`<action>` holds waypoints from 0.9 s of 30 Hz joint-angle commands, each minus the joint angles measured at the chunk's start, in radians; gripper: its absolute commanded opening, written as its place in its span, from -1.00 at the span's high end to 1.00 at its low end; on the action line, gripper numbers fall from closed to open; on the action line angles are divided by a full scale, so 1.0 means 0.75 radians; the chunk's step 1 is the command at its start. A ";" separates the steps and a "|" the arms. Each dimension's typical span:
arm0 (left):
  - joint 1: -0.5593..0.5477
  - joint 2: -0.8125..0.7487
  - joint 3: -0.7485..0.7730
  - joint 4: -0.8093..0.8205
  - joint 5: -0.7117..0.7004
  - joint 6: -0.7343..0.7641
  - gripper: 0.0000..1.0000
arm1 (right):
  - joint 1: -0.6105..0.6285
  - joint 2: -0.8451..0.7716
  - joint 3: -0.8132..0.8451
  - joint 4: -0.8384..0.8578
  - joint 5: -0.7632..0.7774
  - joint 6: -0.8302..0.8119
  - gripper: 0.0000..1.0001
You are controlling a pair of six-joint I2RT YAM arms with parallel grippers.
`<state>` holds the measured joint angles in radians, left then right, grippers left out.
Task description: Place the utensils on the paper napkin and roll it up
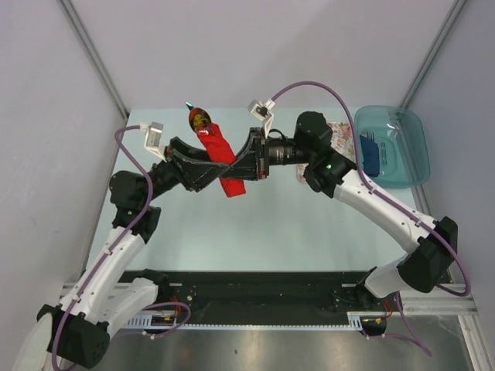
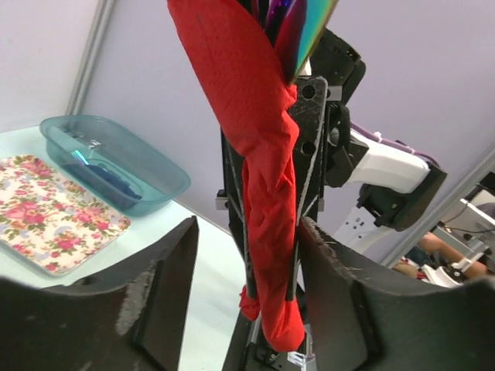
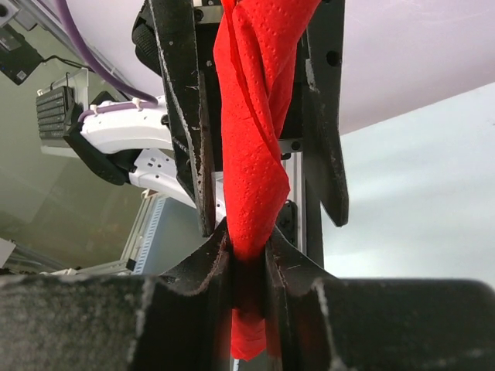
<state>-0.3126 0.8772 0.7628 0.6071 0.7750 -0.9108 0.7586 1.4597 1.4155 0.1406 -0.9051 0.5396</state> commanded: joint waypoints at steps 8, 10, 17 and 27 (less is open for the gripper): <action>-0.011 0.047 0.047 0.135 -0.002 -0.129 0.36 | 0.036 -0.073 0.001 0.132 0.000 -0.067 1.00; -0.011 0.051 0.045 0.133 0.002 -0.129 0.50 | 0.038 -0.075 0.001 0.132 0.006 -0.065 1.00; -0.011 0.037 0.047 0.105 0.000 -0.107 1.00 | 0.030 -0.077 -0.002 0.132 0.027 -0.077 1.00; 0.032 0.056 0.069 0.117 -0.068 -0.072 1.00 | -0.066 -0.116 0.013 -0.022 0.133 -0.087 -0.35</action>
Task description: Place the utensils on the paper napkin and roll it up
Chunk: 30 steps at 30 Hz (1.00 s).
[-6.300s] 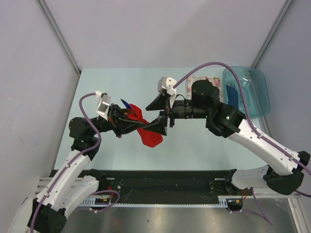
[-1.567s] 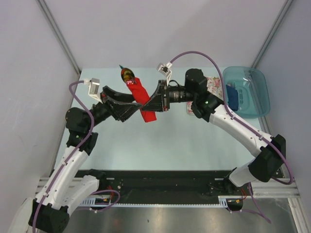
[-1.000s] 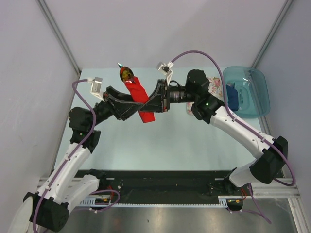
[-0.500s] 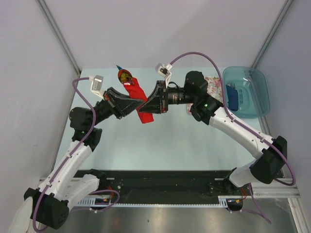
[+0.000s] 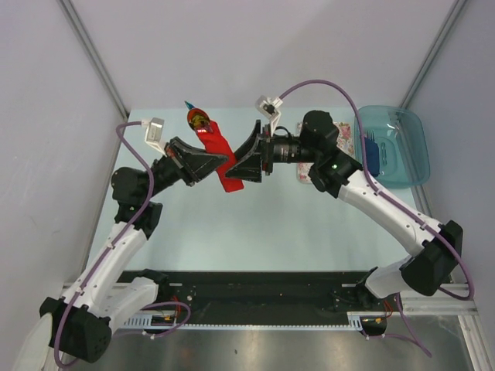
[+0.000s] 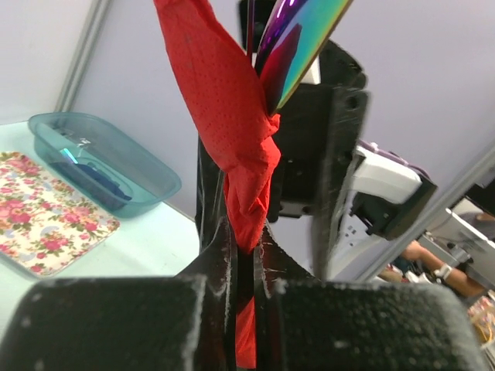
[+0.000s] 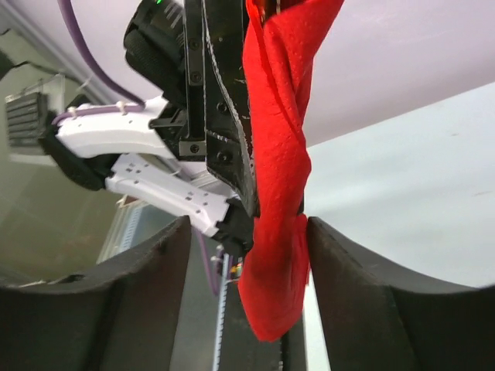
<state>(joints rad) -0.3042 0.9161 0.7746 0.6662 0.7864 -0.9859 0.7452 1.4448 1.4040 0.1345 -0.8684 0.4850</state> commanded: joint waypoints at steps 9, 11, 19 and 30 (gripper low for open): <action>0.031 0.049 0.059 0.081 -0.187 -0.035 1.00 | -0.069 -0.151 -0.019 -0.036 0.241 -0.045 -0.40; 0.031 0.049 0.064 0.091 -0.196 -0.048 1.00 | -0.069 -0.127 -0.017 -0.018 0.264 -0.039 -0.38; 0.033 0.045 0.080 0.108 -0.222 -0.097 1.00 | -0.024 -0.047 -0.021 0.111 0.276 0.045 -0.32; 0.033 0.043 0.080 0.132 -0.230 -0.129 1.00 | 0.021 0.010 -0.019 0.185 0.266 0.067 0.17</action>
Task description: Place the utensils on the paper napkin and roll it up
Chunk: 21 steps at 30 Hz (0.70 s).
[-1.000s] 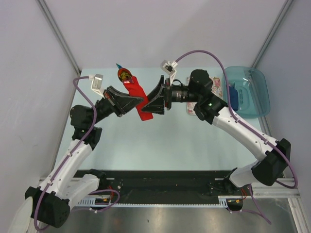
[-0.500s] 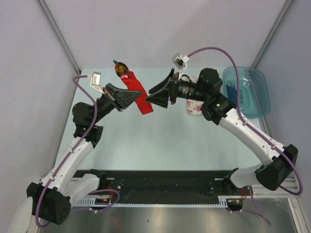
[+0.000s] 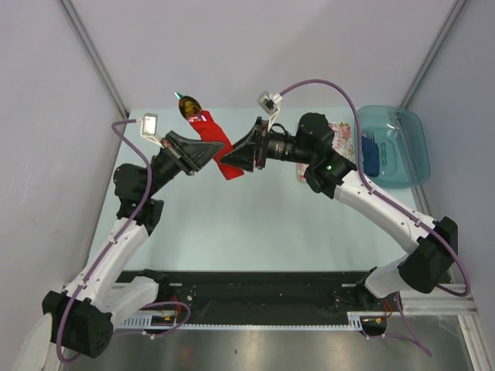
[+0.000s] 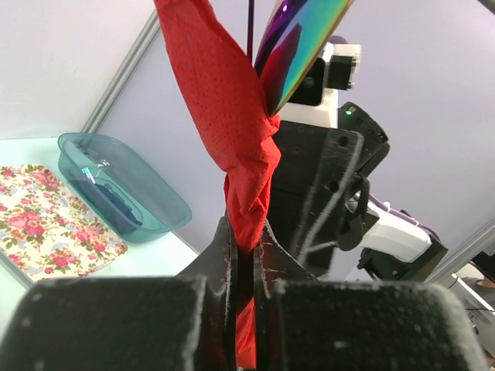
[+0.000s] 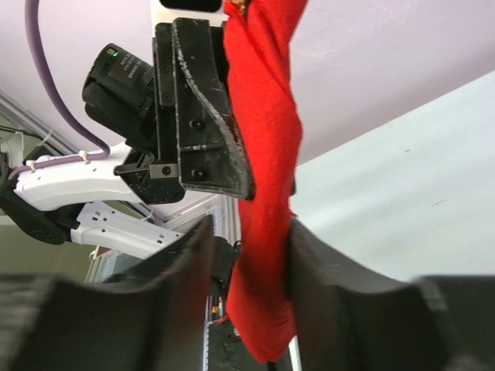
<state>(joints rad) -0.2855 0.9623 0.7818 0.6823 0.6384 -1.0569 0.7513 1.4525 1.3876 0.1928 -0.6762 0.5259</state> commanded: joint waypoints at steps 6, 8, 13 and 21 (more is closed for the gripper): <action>0.008 -0.017 0.078 0.109 -0.031 -0.039 1.00 | 0.021 0.006 -0.003 0.142 0.002 0.023 0.91; 0.008 -0.017 0.078 0.109 -0.029 -0.037 1.00 | 0.021 0.006 -0.001 0.132 0.000 0.021 1.00; 0.008 -0.031 0.068 0.050 -0.017 0.002 0.59 | -0.004 -0.008 0.017 0.097 -0.019 0.035 1.00; 0.013 -0.082 0.013 -0.106 0.083 0.192 -0.47 | -0.271 -0.055 0.021 0.046 -0.145 0.145 1.00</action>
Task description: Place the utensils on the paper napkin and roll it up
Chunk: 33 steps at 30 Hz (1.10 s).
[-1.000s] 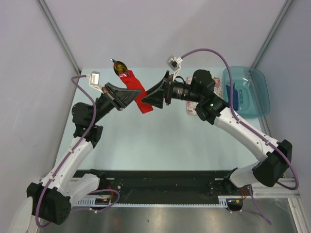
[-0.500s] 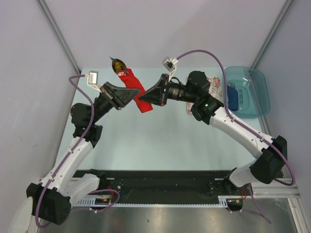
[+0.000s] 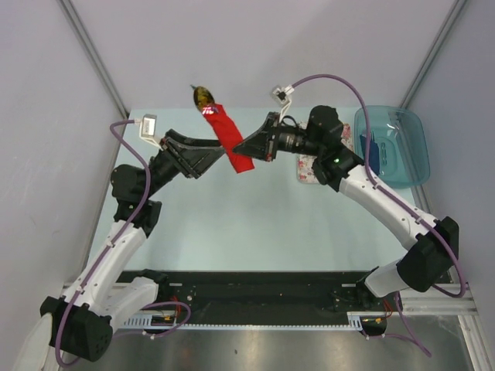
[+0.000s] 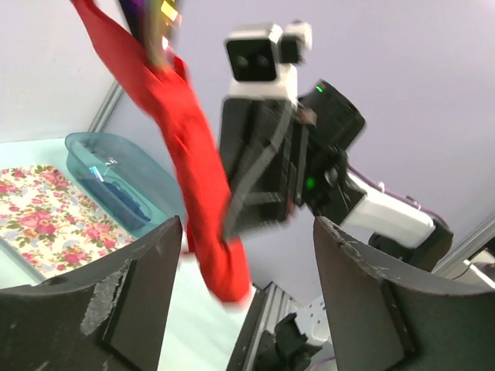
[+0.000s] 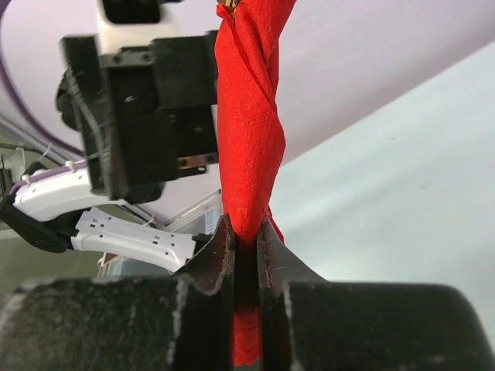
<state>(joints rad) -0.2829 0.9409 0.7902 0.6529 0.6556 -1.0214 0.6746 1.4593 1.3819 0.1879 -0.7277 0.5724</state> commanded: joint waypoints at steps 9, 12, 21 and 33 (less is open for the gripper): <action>0.007 -0.158 -0.037 -0.453 0.150 0.521 -0.72 | -0.868 -0.164 -0.035 -0.387 -0.455 -0.076 1.00; 0.001 -0.160 -0.045 -0.496 0.167 0.580 -0.78 | -1.167 -0.134 0.021 -0.638 -0.504 -0.346 1.00; -0.001 -0.136 -0.068 -0.519 0.187 0.642 -0.83 | -1.595 0.203 0.190 -1.107 -0.398 -0.867 1.00; 0.003 -0.095 -0.098 -0.576 0.132 0.679 -0.85 | -1.566 0.563 0.164 -0.811 -0.222 -0.708 1.00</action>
<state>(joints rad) -0.2829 0.8654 0.7296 0.2226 0.7658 -0.5465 -0.5194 1.8309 1.4784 -0.5385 -0.9161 0.0048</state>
